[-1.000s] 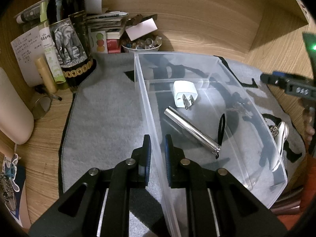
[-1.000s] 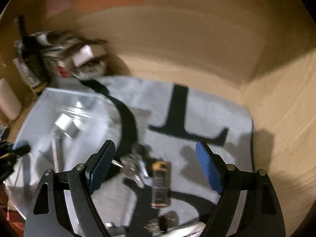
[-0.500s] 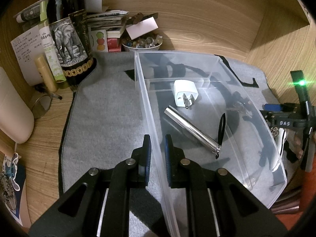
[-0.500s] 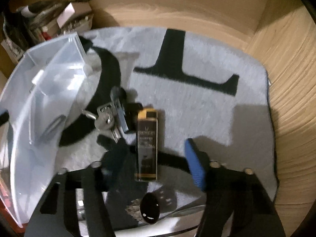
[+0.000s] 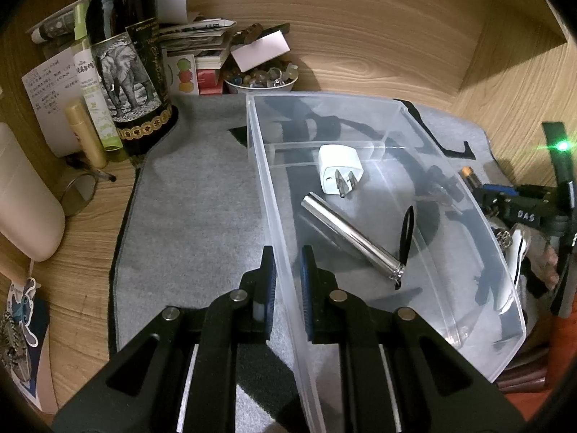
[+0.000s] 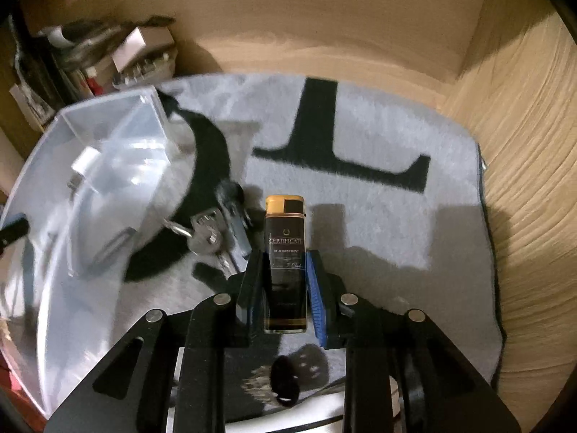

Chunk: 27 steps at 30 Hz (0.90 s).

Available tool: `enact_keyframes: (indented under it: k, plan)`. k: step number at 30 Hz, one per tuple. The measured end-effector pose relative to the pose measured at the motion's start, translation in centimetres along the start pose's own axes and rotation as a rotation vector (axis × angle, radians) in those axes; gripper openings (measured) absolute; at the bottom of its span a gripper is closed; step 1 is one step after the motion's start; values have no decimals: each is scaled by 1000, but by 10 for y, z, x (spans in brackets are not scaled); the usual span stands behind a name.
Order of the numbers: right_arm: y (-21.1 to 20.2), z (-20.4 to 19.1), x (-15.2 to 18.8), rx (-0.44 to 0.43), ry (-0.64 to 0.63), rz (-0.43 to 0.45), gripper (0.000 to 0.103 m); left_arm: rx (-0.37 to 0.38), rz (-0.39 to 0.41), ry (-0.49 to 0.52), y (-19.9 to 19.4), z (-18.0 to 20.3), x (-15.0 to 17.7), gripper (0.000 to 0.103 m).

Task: Organize rigid objects
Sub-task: 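Carry the Certificate bottle into the clear box and release it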

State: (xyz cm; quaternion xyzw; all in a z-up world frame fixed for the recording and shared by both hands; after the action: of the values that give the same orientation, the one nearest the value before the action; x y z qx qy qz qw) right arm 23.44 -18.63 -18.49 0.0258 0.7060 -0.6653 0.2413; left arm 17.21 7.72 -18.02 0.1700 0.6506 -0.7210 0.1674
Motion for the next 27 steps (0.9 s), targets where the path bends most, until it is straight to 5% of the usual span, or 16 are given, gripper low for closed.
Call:
enact_keyframes:
  k: [16,27]
  plan:
    - [-55,-65,-38,-95,-132,198,22,-3,8,-4,0,-1,0,13]
    - [-60,-119,-47,-150,-248,211,22,3,9,2,0,-1,-2,12]
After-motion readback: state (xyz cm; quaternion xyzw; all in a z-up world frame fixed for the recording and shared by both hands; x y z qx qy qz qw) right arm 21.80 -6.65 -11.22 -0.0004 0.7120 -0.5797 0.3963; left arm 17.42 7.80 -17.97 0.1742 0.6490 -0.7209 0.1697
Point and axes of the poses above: each gripper's, at about its wrist camera, not at the fingertips, and y roughly the way its jaws point, z to its right, x to its underside, the point moved 8 cm from there along y, roughly the way its jaws point, and after that the axes turned 10 degrees about -z, right-handed, at the moved point
